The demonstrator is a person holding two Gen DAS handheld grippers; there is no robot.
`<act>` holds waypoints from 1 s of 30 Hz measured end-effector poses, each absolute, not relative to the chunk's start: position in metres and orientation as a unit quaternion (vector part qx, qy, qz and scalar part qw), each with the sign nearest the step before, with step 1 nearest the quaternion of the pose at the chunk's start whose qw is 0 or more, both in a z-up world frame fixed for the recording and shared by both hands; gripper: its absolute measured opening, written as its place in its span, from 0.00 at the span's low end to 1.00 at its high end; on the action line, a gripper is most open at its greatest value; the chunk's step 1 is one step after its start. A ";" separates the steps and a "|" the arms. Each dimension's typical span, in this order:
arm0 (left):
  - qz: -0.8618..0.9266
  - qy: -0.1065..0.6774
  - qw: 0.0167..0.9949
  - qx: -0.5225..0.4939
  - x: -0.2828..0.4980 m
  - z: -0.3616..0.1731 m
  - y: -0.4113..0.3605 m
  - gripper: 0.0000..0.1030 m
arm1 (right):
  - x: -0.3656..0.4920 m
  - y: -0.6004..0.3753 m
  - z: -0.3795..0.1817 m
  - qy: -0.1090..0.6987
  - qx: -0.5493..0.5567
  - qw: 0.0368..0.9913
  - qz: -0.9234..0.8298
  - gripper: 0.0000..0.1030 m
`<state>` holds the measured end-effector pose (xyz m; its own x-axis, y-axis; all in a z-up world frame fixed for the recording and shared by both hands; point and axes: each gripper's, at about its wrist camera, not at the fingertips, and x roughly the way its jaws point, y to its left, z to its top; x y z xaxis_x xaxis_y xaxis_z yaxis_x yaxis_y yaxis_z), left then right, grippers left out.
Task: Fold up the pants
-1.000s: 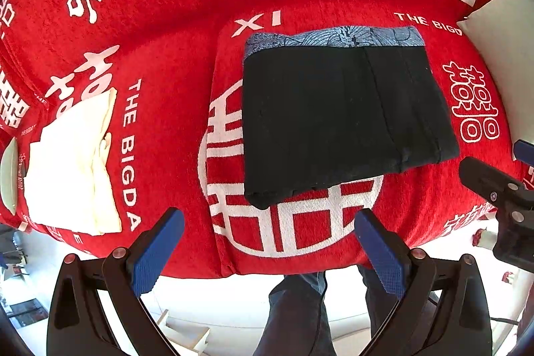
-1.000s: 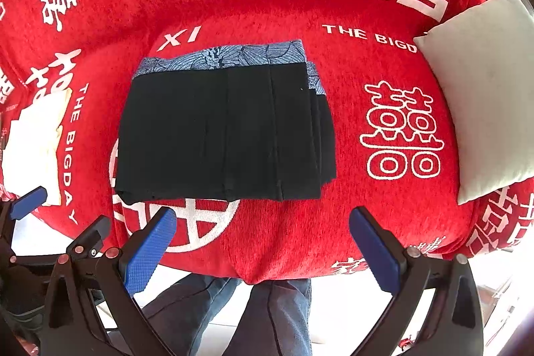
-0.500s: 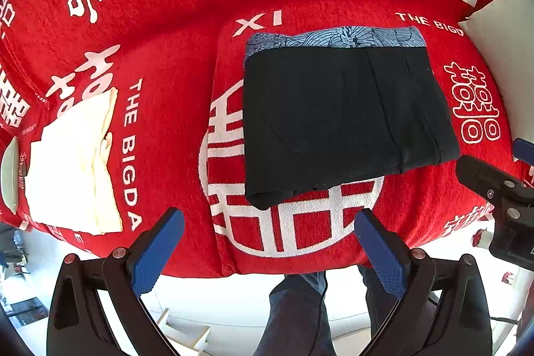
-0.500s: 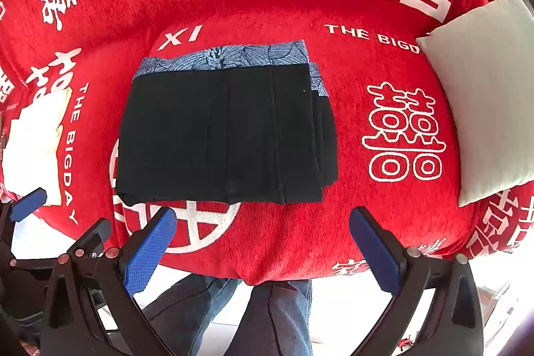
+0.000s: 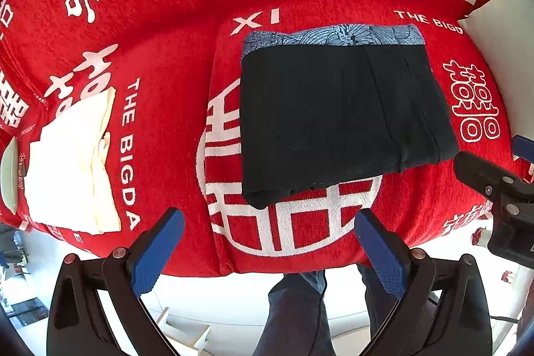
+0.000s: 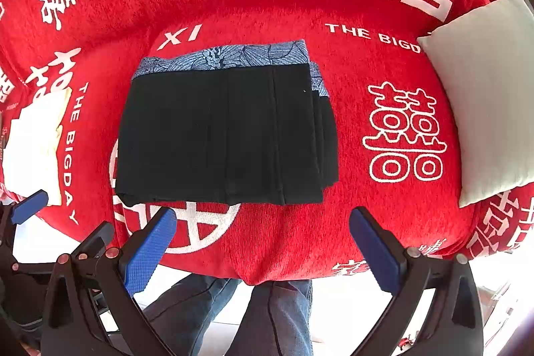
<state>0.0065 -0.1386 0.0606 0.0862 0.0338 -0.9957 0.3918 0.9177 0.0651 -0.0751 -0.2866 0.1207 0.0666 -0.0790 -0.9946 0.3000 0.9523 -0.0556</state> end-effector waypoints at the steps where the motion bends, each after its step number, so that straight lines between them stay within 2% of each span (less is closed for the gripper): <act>1: -0.125 0.664 0.719 0.160 0.007 0.061 -0.139 0.99 | -0.075 -0.287 0.121 0.670 0.083 0.726 -0.131 1.00; 30: -0.122 0.658 0.725 0.163 0.006 0.061 -0.141 0.99 | -0.075 -0.288 0.118 0.673 0.081 0.724 -0.130 1.00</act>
